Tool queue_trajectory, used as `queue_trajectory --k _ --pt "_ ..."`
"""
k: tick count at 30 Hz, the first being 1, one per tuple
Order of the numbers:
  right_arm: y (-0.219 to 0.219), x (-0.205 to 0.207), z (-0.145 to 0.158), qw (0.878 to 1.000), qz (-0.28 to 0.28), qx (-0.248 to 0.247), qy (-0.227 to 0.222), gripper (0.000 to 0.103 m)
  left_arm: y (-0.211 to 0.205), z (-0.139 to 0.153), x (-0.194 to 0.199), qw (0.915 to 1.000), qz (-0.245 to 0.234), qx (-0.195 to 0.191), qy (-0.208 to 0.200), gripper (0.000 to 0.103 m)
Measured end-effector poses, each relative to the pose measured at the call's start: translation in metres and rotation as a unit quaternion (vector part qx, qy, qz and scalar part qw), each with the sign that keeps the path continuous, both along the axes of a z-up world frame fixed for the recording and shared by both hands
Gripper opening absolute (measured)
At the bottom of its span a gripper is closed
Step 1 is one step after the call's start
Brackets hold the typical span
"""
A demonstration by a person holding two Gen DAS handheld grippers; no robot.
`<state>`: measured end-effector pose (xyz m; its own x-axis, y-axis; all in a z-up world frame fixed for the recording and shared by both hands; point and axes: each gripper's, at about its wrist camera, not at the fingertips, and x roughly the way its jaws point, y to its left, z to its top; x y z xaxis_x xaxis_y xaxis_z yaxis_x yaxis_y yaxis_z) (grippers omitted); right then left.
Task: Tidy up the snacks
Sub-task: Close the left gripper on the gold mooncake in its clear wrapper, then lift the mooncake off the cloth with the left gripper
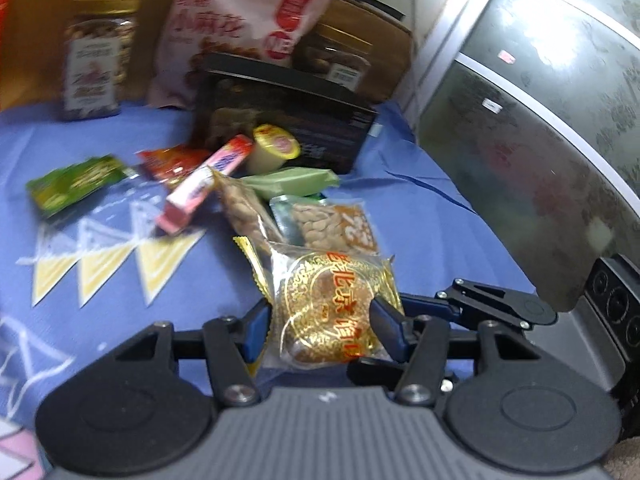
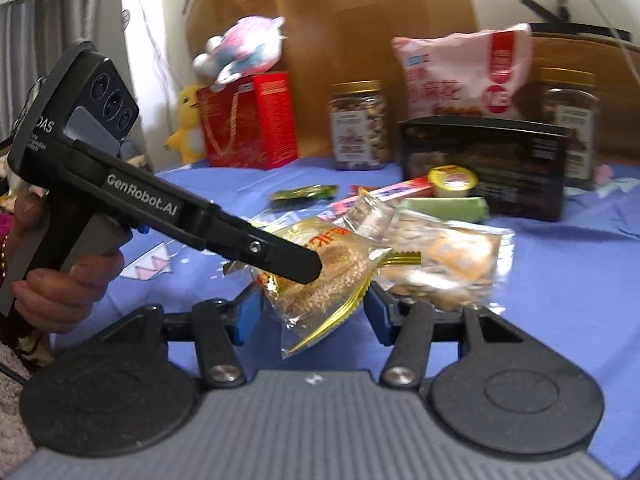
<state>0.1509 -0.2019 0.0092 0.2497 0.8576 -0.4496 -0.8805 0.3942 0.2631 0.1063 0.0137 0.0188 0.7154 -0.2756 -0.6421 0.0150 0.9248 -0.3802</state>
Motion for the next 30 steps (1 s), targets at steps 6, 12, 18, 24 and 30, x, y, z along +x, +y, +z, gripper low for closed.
queue_trajectory --k 6,12,18,24,30 --pt "-0.01 0.011 -0.008 1.0 -0.007 -0.002 0.016 0.058 -0.014 -0.005 0.015 0.9995 -0.004 0.024 0.02 0.053" --pt "-0.005 0.014 -0.012 0.999 -0.002 -0.017 0.035 0.062 -0.02 -0.008 0.019 0.9978 0.017 0.051 0.038 0.058" --pt "-0.001 0.007 -0.01 0.999 0.002 -0.039 0.021 0.073 -0.022 -0.009 0.019 0.9966 0.035 0.055 0.052 0.065" --pt "0.007 -0.002 -0.009 0.997 0.009 -0.074 -0.017 0.076 -0.023 -0.008 0.019 0.9959 0.046 0.051 0.059 0.067" --pt "0.007 -0.009 -0.008 0.994 0.011 -0.096 -0.045 0.076 -0.022 -0.008 0.018 0.9959 0.048 0.05 0.058 0.068"
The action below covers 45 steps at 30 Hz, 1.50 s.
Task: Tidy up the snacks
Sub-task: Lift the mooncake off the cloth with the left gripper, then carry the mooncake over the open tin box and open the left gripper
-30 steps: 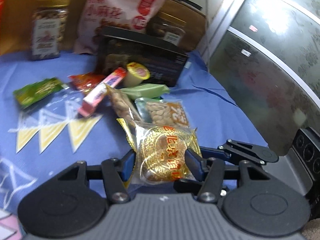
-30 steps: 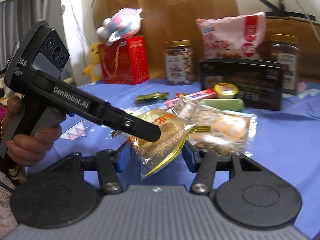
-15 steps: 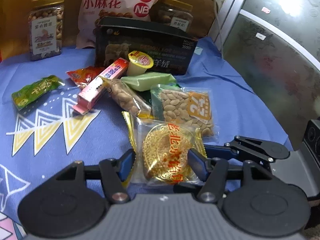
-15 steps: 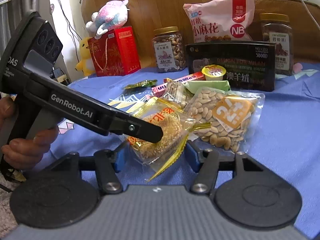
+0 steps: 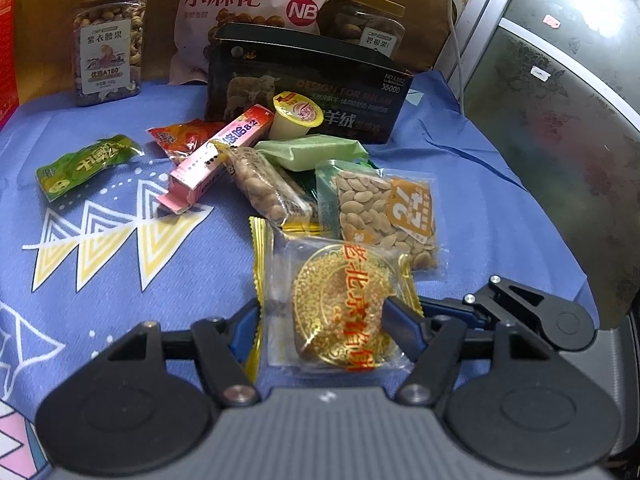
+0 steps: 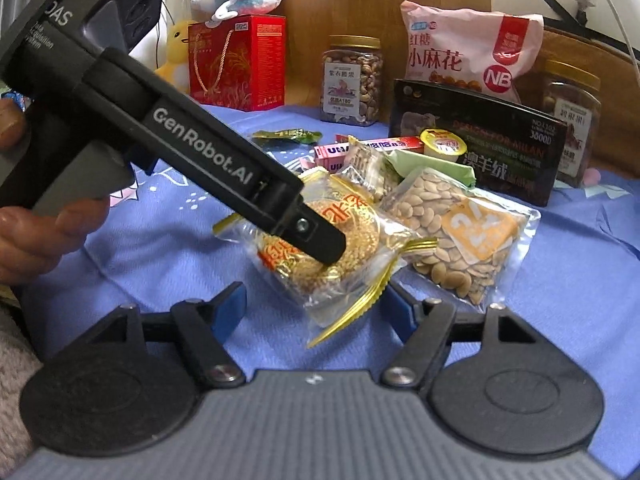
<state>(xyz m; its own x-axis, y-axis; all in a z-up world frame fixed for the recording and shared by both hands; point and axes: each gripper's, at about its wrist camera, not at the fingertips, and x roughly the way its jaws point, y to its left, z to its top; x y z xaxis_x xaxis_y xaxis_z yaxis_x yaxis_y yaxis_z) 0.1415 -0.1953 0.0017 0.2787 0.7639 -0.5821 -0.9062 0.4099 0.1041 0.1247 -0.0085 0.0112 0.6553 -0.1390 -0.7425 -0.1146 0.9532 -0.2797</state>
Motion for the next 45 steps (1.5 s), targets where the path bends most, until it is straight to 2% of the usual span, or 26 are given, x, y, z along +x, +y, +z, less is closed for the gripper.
queue_trajectory --k 7,11,17,19,20,23,26,31,35,41,45 --pt "-0.007 -0.002 0.002 1.0 -0.027 -0.004 -0.007 0.078 0.0 -0.001 -0.002 1.0 -0.001 0.002 0.001 0.071" --pt "-0.009 -0.003 0.003 0.999 -0.039 -0.008 -0.012 0.084 0.0 -0.001 -0.002 1.0 -0.002 0.004 0.002 0.072" --pt "-0.001 -0.004 0.003 0.999 -0.03 -0.013 -0.02 0.084 0.0 -0.001 -0.003 1.0 -0.007 0.002 0.0 0.072" --pt "0.003 -0.006 0.004 0.999 -0.02 -0.015 -0.028 0.081 0.001 -0.002 -0.005 0.9999 -0.012 0.001 -0.002 0.069" --pt "0.005 -0.006 0.004 0.999 -0.011 -0.015 -0.029 0.068 0.001 -0.002 -0.007 0.9999 -0.016 -0.001 -0.003 0.066" --pt "0.009 -0.011 0.007 0.999 0.0 -0.017 -0.045 0.053 0.004 0.0 -0.015 0.9995 -0.029 -0.008 -0.009 0.058" --pt "0.008 -0.014 0.009 0.998 0.013 -0.012 -0.052 0.051 0.011 0.002 -0.025 0.9991 -0.035 -0.02 -0.015 0.05" --pt "0.01 -0.02 0.012 0.998 0.031 -0.002 -0.059 0.049 0.019 0.005 -0.037 0.9988 -0.031 -0.028 -0.026 0.05" --pt "0.014 -0.021 0.02 0.996 0.039 0.011 -0.084 0.049 0.022 0.018 -0.041 0.9981 -0.028 -0.021 -0.051 0.049" --pt "0.021 -0.004 0.034 0.992 0.033 0.028 -0.117 0.049 0.028 0.043 -0.019 0.9968 -0.021 -0.012 -0.076 0.049" --pt "0.023 0.009 0.043 0.988 0.015 0.035 -0.147 0.049 0.022 0.057 0.001 0.9949 -0.025 0.01 -0.097 0.05"
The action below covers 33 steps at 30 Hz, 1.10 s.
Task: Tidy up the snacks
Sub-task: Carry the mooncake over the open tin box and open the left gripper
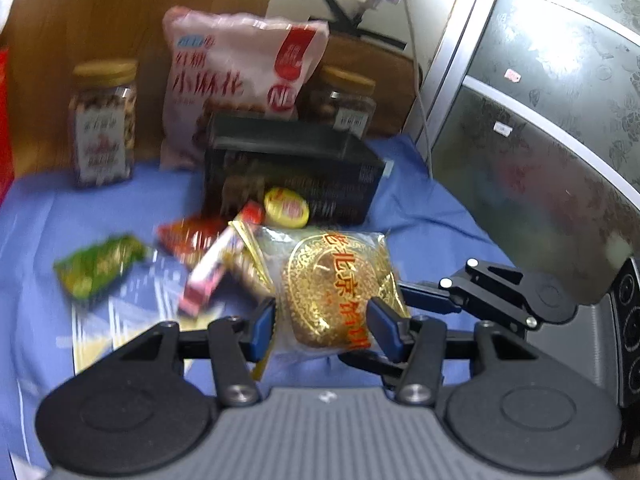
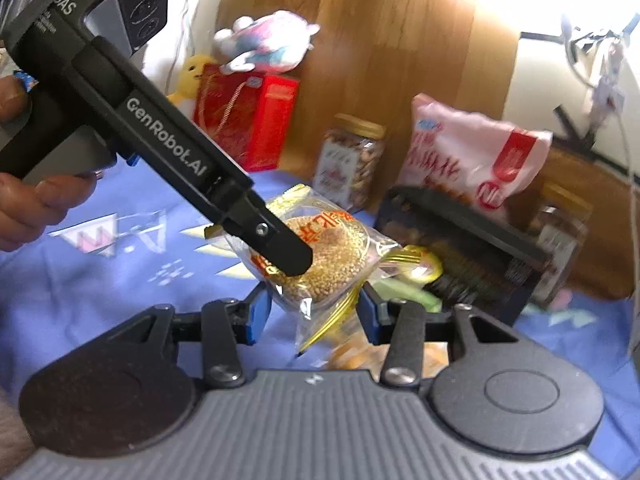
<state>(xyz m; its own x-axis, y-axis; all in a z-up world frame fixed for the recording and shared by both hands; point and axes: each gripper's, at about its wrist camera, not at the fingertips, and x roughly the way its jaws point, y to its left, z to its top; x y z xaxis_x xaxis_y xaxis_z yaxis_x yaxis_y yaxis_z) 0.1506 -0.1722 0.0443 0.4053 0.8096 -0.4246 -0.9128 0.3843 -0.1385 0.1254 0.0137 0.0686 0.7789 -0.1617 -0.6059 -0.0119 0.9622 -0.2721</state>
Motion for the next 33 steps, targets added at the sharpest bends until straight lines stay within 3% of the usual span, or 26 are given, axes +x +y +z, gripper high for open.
queue_trajectory --k 9,17,24,28,33 --pt "0.006 0.044 0.01 0.997 -0.057 0.026 -0.054 0.049 -0.003 0.023 0.058 0.9984 0.009 0.021 -0.052 0.05" --pt "0.029 0.109 0.007 0.988 -0.115 0.041 -0.097 0.049 0.007 0.037 0.14 0.9953 0.014 0.032 -0.091 0.05" --pt "0.044 0.159 -0.017 0.983 -0.166 0.024 -0.076 0.053 0.008 0.011 0.202 0.9971 0.028 0.042 -0.057 0.05" --pt "0.04 0.16 -0.026 0.981 -0.177 0.035 -0.075 0.054 0.006 -0.002 0.205 0.9972 0.031 0.047 -0.049 0.051" --pt "0.022 0.146 -0.019 0.98 -0.176 0.076 -0.057 0.06 0.011 0.009 0.16 0.9938 0.022 0.056 -0.093 0.057"
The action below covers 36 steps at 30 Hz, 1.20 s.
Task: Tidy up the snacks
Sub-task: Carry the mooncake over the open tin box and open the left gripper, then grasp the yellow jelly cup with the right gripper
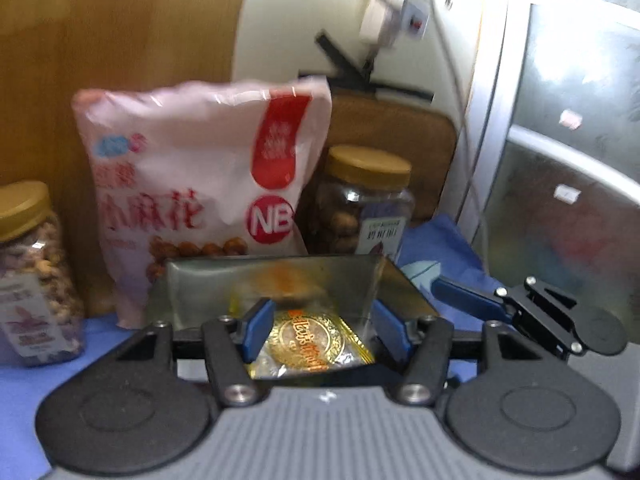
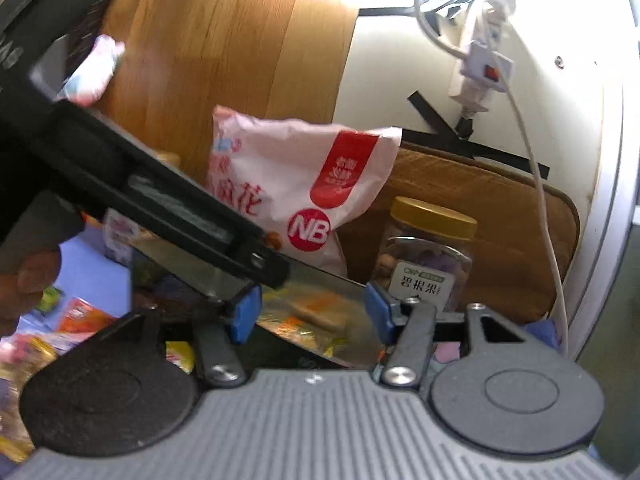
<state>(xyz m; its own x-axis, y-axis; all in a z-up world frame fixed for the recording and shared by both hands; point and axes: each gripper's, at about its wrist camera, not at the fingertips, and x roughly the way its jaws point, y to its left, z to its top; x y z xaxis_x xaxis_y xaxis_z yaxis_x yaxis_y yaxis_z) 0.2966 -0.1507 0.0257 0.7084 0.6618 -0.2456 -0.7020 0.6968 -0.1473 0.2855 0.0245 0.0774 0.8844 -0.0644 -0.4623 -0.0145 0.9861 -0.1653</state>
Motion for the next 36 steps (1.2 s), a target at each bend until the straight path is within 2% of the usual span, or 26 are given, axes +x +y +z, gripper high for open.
queue_trajectory --k 3,6,9,12,16,18,19,21,23,26,27,31,34,36 --pt "-0.01 -0.012 0.003 1.0 0.001 0.022 0.012 0.059 0.02 0.004 -0.038 0.9993 0.008 -0.031 -0.016 0.058" --pt "-0.014 -0.016 0.001 0.994 0.044 0.056 0.088 0.059 0.043 -0.009 -0.068 0.9967 0.031 -0.075 0.001 0.058" --pt "0.007 -0.016 -0.012 0.989 0.07 0.019 0.13 0.059 0.056 -0.033 -0.095 0.9935 0.06 -0.091 0.032 0.057" --pt "0.026 -0.018 -0.021 0.986 0.085 -0.008 0.145 0.059 0.063 -0.053 -0.118 0.9911 0.071 -0.101 0.05 0.057" --pt "0.051 -0.02 -0.029 0.986 0.089 -0.052 0.134 0.058 0.068 -0.064 -0.136 0.9886 0.077 -0.115 0.059 0.057" --pt "0.061 -0.019 -0.036 0.985 0.081 -0.078 0.129 0.049 0.068 -0.066 -0.141 0.9881 0.078 -0.118 0.06 0.057" --pt "0.063 -0.019 -0.038 0.985 0.078 -0.086 0.126 0.048 0.068 -0.066 -0.144 0.988 0.078 -0.12 0.059 0.057" --pt "0.059 -0.023 -0.035 0.987 0.074 -0.077 0.117 0.048 0.068 -0.066 -0.153 0.9883 0.075 -0.121 0.053 0.057" --pt "0.045 -0.035 -0.023 0.992 0.075 -0.044 0.095 0.048 0.069 -0.065 -0.162 0.9882 0.071 -0.128 0.047 0.057" --pt "0.028 -0.074 -0.001 0.994 0.088 -0.017 0.058 0.048 0.07 -0.066 -0.175 0.9855 0.06 -0.153 0.042 0.058" --pt "0.022 -0.086 0.003 0.993 0.098 -0.008 0.061 0.048 0.07 -0.066 -0.18 0.9842 0.054 -0.164 0.039 0.058" --pt "0.003 -0.125 0.001 0.979 0.152 0.024 0.134 0.048 0.069 -0.065 -0.203 0.9806 0.037 -0.191 0.026 0.061" --pt "-0.001 -0.139 -0.014 0.96 0.184 0.04 0.208 0.048 0.066 -0.064 -0.218 0.9782 0.025 -0.205 0.024 0.062" --pt "0.0 -0.149 -0.026 0.955 0.189 0.03 0.226 0.048 0.062 -0.065 -0.224 0.9764 0.016 -0.214 0.027 0.062"
